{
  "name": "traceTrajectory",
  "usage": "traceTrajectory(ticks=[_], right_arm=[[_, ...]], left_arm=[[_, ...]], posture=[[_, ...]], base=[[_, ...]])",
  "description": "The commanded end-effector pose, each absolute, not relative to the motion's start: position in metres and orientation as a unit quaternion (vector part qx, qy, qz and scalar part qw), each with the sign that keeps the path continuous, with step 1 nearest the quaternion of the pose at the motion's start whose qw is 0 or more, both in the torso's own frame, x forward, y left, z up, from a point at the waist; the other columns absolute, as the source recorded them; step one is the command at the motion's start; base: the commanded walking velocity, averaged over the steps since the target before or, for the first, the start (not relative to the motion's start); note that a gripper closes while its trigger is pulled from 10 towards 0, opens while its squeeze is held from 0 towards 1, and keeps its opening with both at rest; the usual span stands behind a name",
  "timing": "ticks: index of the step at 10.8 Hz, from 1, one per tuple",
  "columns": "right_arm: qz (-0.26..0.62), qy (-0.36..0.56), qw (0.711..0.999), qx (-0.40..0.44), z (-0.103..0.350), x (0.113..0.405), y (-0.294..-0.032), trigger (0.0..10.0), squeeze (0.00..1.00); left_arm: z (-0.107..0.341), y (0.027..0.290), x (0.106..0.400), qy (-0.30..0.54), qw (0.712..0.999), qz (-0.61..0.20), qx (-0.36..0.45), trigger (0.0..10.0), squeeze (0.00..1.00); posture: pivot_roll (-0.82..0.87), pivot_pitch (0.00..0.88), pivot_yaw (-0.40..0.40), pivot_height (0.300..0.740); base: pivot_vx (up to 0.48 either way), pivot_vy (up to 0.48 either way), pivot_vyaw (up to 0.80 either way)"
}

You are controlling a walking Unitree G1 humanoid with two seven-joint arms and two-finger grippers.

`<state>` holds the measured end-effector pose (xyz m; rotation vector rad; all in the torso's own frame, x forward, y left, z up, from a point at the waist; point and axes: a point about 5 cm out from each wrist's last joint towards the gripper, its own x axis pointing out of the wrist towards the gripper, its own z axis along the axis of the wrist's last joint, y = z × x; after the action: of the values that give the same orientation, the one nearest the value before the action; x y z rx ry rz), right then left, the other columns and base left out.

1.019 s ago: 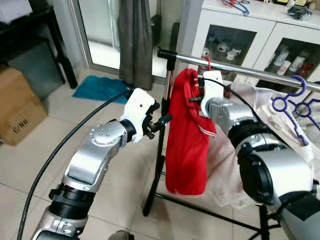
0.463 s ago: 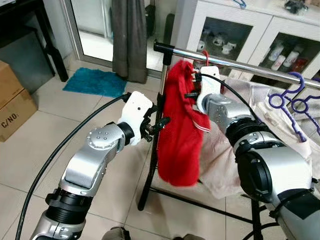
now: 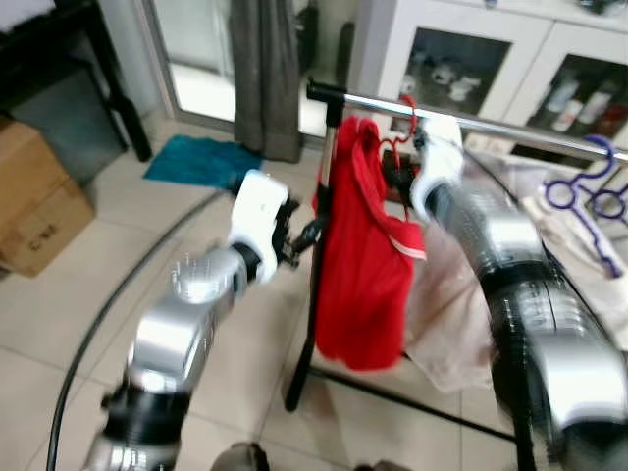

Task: Hang hanger

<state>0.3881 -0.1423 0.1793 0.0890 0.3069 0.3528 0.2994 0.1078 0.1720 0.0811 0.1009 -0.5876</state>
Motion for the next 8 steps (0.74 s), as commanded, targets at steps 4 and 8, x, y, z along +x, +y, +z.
traceTrajectory(ticks=[4, 8], right_arm=[[0.17, -0.012, 0.985, 0.02, 0.208, 0.322, -0.158, 10.0, 0.0], [0.115, -0.005, 0.993, 0.019, 0.189, 0.288, -0.159, 10.0, 0.0]], left_arm=[[0.172, 0.113, 0.289, 0.019, 0.967, -0.244, 0.065, 10.0, 0.0], [0.169, 0.112, 0.285, 0.01, 0.97, -0.231, 0.07, 10.0, 0.0]], posture=[[-0.01, 0.024, -0.01, 0.74], [0.01, 0.015, -0.018, 0.74]], base=[[0.0, 0.0, 0.0], [0.0, -0.403, 0.0]])
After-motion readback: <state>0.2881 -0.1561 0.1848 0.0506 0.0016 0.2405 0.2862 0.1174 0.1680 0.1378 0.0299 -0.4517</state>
